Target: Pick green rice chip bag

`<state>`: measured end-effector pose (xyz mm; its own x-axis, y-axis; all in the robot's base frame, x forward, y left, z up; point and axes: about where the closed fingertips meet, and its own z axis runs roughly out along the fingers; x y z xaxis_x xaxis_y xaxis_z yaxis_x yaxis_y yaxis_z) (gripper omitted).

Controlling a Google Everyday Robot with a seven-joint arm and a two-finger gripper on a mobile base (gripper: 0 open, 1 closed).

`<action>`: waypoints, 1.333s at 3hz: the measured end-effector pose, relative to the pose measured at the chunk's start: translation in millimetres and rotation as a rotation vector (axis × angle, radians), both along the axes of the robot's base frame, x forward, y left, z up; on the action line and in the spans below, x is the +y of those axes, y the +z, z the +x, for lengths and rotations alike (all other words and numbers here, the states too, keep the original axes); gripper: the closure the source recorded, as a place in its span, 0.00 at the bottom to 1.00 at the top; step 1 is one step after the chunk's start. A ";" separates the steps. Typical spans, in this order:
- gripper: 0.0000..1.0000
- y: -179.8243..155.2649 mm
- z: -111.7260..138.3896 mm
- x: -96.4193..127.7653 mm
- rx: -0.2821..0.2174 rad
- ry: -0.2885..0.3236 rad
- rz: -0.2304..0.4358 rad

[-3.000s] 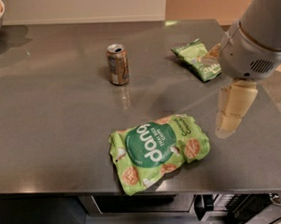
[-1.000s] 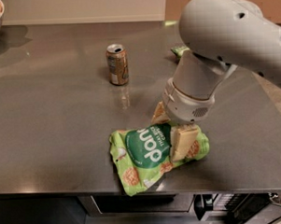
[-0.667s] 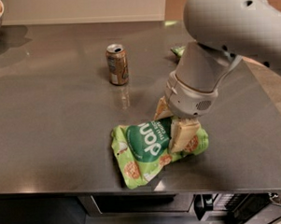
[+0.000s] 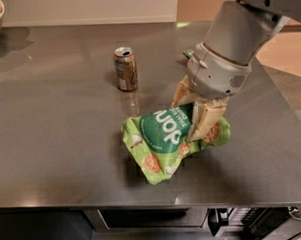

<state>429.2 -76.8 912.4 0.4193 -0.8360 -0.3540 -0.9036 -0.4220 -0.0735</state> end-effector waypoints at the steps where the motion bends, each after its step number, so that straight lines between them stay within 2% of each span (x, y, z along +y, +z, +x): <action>1: 1.00 27.2 19.0 -4.7 -0.044 0.078 0.025; 2: 1.00 52.4 42.1 -3.8 -0.114 0.113 0.045; 4: 1.00 61.0 56.6 5.8 -0.181 0.091 0.077</action>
Offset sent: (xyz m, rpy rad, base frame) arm 0.0198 -0.0347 0.0748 -0.0314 -0.0010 0.2364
